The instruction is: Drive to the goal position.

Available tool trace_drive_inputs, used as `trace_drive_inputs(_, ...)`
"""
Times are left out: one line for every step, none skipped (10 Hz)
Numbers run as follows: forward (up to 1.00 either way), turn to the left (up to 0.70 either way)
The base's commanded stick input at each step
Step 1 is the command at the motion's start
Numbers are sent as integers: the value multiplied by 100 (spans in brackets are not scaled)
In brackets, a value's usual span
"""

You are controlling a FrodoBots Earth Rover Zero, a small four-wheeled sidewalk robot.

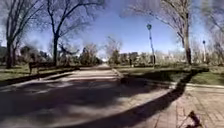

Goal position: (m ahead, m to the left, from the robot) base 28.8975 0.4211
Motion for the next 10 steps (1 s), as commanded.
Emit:
trace_drive_inputs(100, 0)
trace_drive_inputs(100, 0)
trace_drive_inputs(100, 0)
trace_drive_inputs(100, 0)
trace_drive_inputs(100, 0)
trace_drive_inputs(100, 0)
trace_drive_inputs(100, 0)
trace_drive_inputs(100, 0)
trace_drive_inputs(100, 0)
trace_drive_inputs(100, 0)
